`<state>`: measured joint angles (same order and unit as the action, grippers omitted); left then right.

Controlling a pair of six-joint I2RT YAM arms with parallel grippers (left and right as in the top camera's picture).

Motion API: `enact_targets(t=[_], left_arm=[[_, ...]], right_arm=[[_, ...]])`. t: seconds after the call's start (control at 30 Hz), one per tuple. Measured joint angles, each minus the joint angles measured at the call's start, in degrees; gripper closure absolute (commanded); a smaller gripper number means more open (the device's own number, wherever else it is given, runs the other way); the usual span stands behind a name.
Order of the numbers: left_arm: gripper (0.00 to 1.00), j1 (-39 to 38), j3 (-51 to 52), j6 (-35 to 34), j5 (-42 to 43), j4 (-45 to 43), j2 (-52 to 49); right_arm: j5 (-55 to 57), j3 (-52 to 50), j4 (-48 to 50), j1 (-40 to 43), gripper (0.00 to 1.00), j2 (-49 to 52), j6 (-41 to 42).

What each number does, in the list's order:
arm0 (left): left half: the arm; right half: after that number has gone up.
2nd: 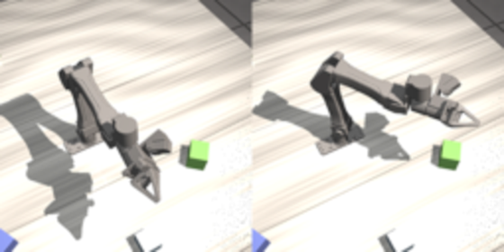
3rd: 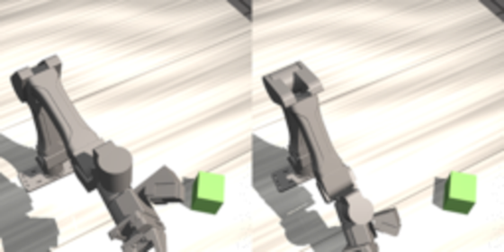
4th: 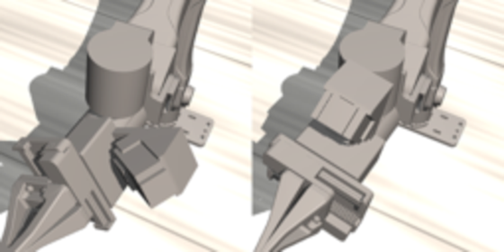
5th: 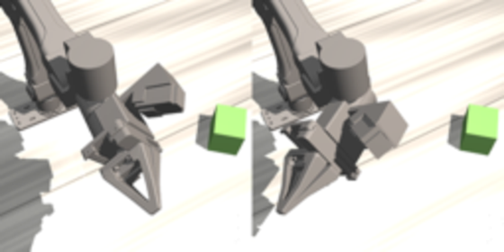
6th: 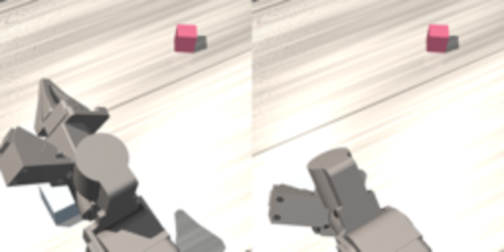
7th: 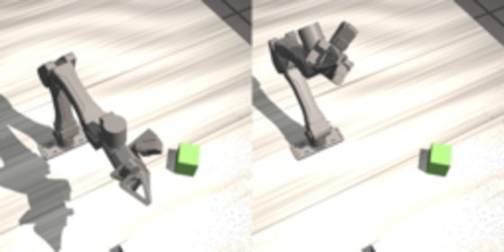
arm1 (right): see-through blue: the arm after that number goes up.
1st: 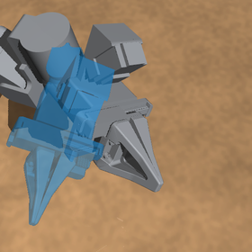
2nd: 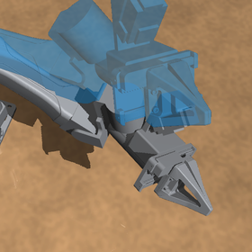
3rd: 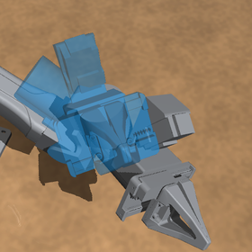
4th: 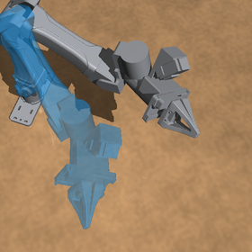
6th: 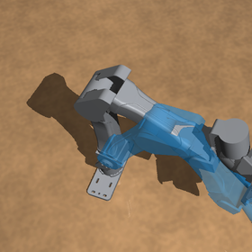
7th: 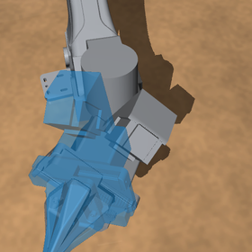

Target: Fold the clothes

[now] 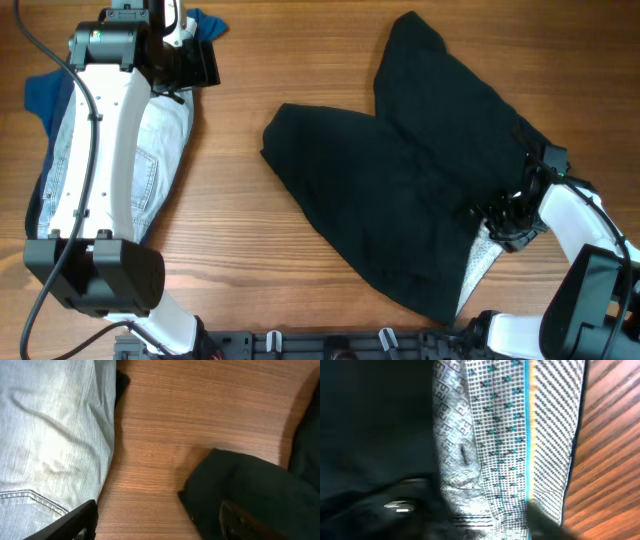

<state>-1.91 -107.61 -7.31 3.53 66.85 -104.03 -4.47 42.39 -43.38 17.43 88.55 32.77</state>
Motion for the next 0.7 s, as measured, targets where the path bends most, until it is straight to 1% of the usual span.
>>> enact_targets(t=[0.2,0.3,0.37,0.43,0.47,0.5,0.57,0.6,0.63,0.7], left_arm=[[0.22,0.0,0.0,0.2,0.0,0.0,0.0],[0.22,0.0,0.0,0.2,0.0,0.0,0.0],[0.22,0.0,0.0,0.2,0.0,0.0,0.0],[0.22,0.0,0.0,0.2,0.0,0.0,0.0],[0.22,0.0,0.0,0.2,0.0,-0.1,0.0],[0.22,0.0,0.0,0.2,0.0,-0.1,0.0],[0.22,0.0,0.0,0.2,0.0,-0.3,0.0],[0.22,0.0,0.0,0.2,0.0,-0.4,0.0],[0.22,0.0,0.0,0.2,0.0,-0.4,0.0],[0.22,0.0,0.0,0.2,0.0,-0.4,0.0]], right_arm=[[0.0,3.5,-5.6,-0.1,0.12,-0.4,-0.2],[0.0,6.9,-8.5,-0.1,0.12,-4.6,-1.0],[0.0,9.1,-10.1,-0.1,0.16,-9.0,-1.6],[-1.6,9.9,-9.1,-0.1,0.32,-12.8,-3.7],[-2.5,10.0,-8.4,-0.1,0.34,-13.9,-4.5],[-3.1,10.1,-7.7,-0.2,0.34,-14.2,-5.5],[-4.1,10.1,-6.2,-0.7,0.25,-13.9,-6.5],[-4.4,10.1,-6.1,-1.2,0.24,-13.3,-7.1],[-4.5,10.1,-6.1,-1.6,0.25,-12.1,-7.5],[-4.5,10.1,-6.0,-2.0,0.34,-8.1,-7.6]])
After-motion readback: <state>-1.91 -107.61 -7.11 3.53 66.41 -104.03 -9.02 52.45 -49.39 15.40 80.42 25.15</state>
